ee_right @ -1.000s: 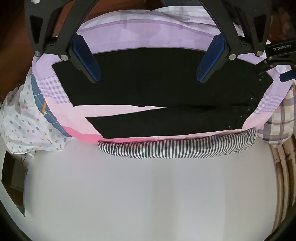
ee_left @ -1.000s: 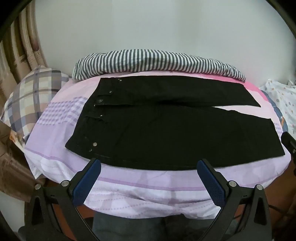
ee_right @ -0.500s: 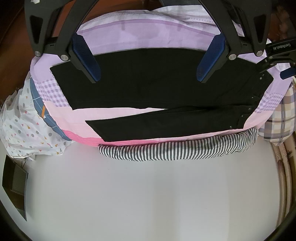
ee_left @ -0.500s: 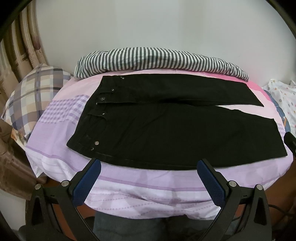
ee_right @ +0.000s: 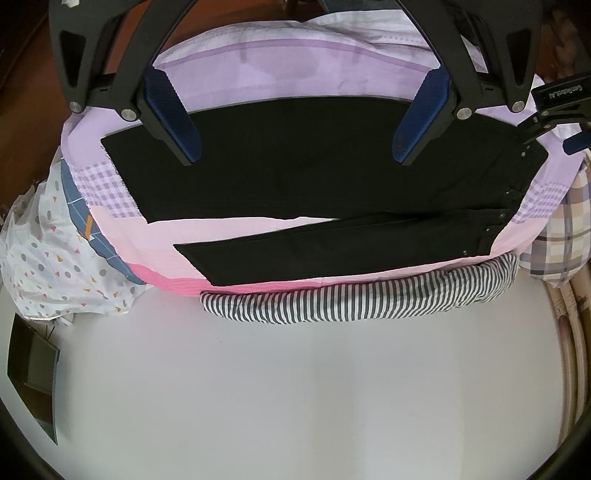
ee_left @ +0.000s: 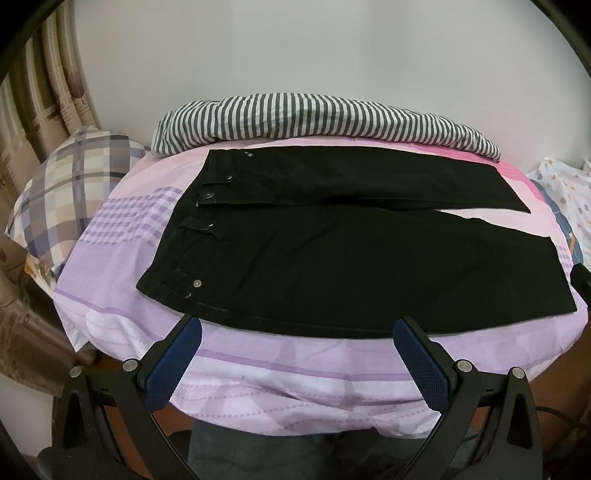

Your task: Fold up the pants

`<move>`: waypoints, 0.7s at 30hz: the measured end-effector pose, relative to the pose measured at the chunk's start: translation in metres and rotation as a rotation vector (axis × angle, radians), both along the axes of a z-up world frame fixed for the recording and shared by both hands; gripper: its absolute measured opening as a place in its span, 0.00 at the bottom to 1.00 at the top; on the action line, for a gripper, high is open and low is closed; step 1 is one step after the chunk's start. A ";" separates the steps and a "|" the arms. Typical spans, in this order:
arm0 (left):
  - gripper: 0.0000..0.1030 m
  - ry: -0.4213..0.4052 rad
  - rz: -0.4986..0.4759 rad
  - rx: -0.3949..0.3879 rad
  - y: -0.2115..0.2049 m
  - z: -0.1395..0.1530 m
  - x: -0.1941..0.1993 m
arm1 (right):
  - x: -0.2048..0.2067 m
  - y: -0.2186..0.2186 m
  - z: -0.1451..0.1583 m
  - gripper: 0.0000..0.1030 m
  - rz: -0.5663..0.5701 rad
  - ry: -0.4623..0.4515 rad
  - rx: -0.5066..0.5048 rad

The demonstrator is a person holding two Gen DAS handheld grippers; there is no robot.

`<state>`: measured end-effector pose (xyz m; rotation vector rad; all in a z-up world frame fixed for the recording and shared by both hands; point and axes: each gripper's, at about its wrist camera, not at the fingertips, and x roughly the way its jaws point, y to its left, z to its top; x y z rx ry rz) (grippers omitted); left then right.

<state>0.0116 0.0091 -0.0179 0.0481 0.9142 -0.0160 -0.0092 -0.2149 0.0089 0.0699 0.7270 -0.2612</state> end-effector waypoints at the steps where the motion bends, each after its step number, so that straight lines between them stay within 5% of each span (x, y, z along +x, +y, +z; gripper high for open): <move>1: 1.00 -0.001 0.000 0.001 0.000 0.000 0.000 | -0.001 0.000 0.000 1.00 -0.001 -0.001 0.001; 21: 1.00 -0.011 -0.004 0.014 0.000 0.003 0.000 | -0.001 0.002 0.002 1.00 0.000 -0.013 0.003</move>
